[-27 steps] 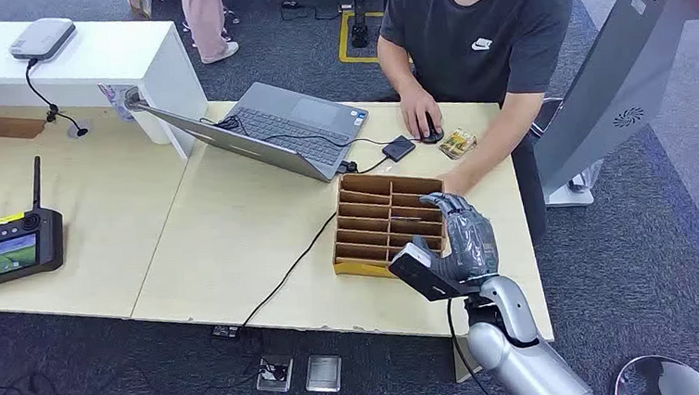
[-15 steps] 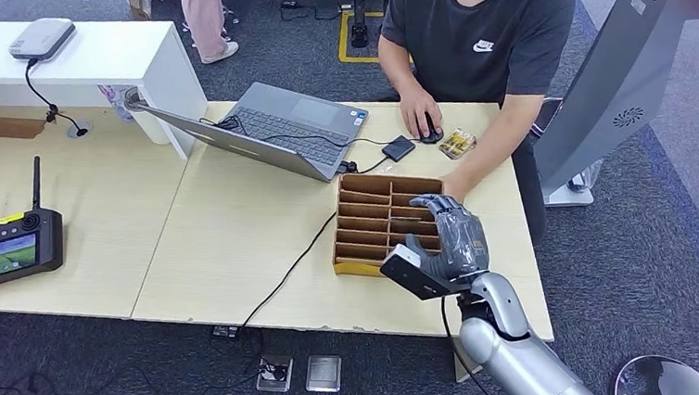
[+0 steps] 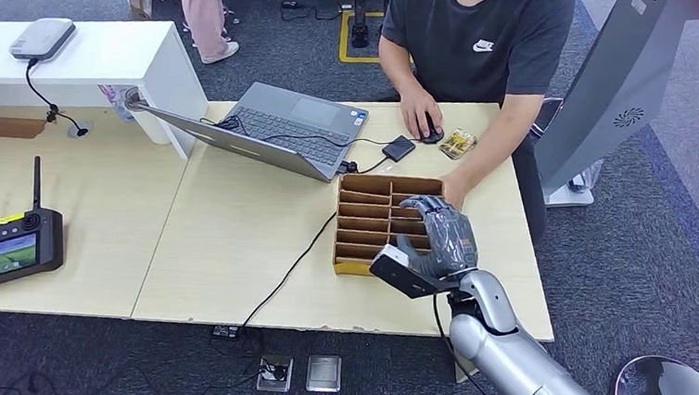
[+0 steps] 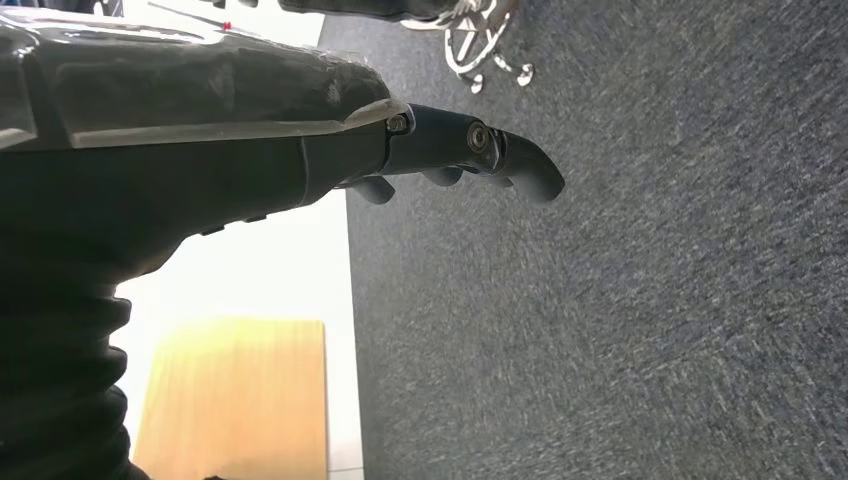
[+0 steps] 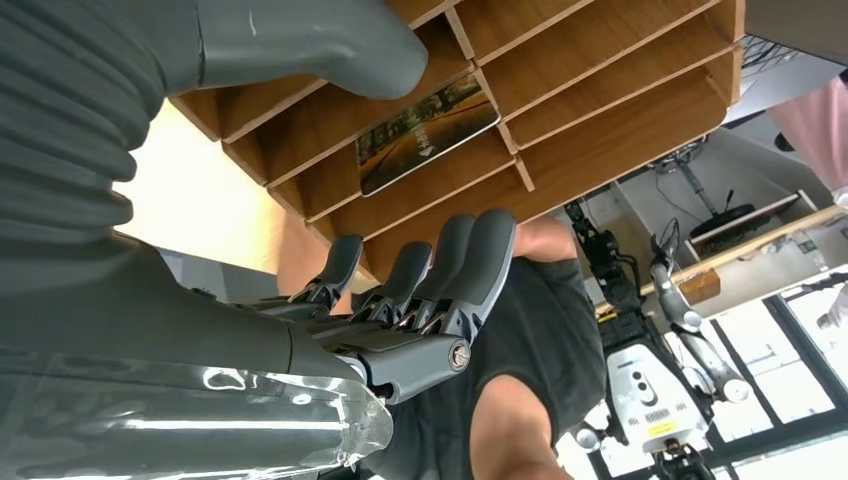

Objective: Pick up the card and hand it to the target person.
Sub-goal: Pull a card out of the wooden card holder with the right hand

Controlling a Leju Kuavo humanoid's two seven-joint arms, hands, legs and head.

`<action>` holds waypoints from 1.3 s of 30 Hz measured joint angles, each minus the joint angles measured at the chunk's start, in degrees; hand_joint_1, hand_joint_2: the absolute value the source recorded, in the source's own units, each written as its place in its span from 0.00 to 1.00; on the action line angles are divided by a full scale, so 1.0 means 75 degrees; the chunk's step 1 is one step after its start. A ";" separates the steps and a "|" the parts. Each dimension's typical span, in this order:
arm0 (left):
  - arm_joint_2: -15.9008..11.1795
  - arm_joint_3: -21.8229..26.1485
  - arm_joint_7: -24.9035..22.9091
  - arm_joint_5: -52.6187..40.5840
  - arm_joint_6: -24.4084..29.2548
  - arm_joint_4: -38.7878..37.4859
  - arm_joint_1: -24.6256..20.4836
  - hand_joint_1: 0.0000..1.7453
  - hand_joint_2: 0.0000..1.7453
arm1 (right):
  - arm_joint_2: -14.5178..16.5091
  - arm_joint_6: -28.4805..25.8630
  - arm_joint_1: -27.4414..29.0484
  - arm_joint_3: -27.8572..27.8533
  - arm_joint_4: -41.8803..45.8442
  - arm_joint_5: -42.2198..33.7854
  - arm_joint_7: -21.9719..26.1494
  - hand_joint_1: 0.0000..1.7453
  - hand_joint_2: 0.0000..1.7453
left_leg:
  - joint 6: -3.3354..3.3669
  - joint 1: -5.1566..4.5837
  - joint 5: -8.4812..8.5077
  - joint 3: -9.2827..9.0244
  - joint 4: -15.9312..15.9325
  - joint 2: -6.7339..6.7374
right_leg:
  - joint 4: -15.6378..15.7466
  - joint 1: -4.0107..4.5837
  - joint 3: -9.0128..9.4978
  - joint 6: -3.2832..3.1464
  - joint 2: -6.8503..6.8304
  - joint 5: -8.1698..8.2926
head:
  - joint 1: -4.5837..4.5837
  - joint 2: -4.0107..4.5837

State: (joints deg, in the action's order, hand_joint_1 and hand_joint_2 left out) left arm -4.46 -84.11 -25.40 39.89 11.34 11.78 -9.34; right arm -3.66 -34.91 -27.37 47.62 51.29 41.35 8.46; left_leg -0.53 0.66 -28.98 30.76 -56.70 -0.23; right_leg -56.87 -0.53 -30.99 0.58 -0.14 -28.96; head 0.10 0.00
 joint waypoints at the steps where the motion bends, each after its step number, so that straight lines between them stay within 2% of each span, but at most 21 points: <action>1: 0.0000 0.0000 0.0000 -0.0004 -0.0002 0.0000 0.0000 0.00 1.00 | 0.0019 -0.0015 -0.0033 0.0020 -0.0070 -0.0008 0.0014 0.43 1.00 | 0.0000 0.0000 0.0000 0.0000 0.0000 0.0000 | 0.0000 0.0000 0.0000 0.0000 0.0000 0.0000 | 0.0001 0.0000; 12: 0.0000 0.0000 0.0000 -0.0036 -0.0051 0.0000 0.0000 0.00 1.00 | 0.0180 -0.0133 -0.0282 0.0143 -0.0665 -0.0050 0.0073 0.45 1.00 | 0.0000 0.0000 0.0000 0.0000 0.0000 0.0000 | 0.0000 0.0000 0.0000 0.0000 0.0000 0.0000 | -0.0005 0.0000; 19: 0.0000 0.0000 0.0000 -0.0051 -0.0055 0.0000 0.0000 0.00 1.00 | 0.0260 -0.0137 -0.0444 0.0199 -0.1042 -0.0177 0.0114 0.40 1.00 | 0.0000 0.0000 0.0000 -0.0001 0.0000 0.0000 | 0.0000 0.0000 0.0000 0.0000 0.0000 0.0000 | -0.0001 0.0000; 20: 0.0000 0.0000 0.0000 -0.0060 -0.0056 0.0000 -0.0001 0.00 1.00 | 0.0271 -0.0136 -0.0467 0.0209 -0.1094 -0.0214 0.0119 0.42 1.00 | 0.0000 0.0000 0.0000 -0.0001 0.0000 0.0000 | 0.0000 0.0000 0.0000 0.0000 0.0000 0.0000 | -0.0001 0.0000; 24: 0.0000 0.0000 0.0000 -0.0128 -0.0064 0.0000 -0.0001 0.00 1.00 | 0.0303 -0.0155 -0.0594 0.0228 -0.1343 -0.0264 0.0127 1.00 1.00 | 0.0000 0.0000 0.0000 -0.0001 0.0000 0.0000 | 0.0000 0.0000 0.0000 0.0000 0.0000 0.0000 | -0.0002 0.0000; 39: 0.0000 -0.0003 0.0025 -0.0211 -0.0075 0.0000 -0.0002 0.00 1.00 | 0.0356 -0.0329 -0.1003 0.0220 -0.2192 -0.0401 0.0331 1.00 1.00 | 0.0000 0.0000 0.0000 -0.0008 -0.0001 0.0001 | 0.0001 0.0000 0.0005 0.0000 0.0001 0.0000 | 0.0001 0.0000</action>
State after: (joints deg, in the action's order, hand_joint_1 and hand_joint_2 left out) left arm -4.46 -84.13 -25.21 38.31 10.78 11.78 -9.36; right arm -0.99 -37.37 -34.89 49.27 34.85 38.34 10.94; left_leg -0.53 0.65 -28.98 30.70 -56.70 -0.23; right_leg -56.87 -0.53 -30.96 0.58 -0.13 -28.96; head 0.11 0.00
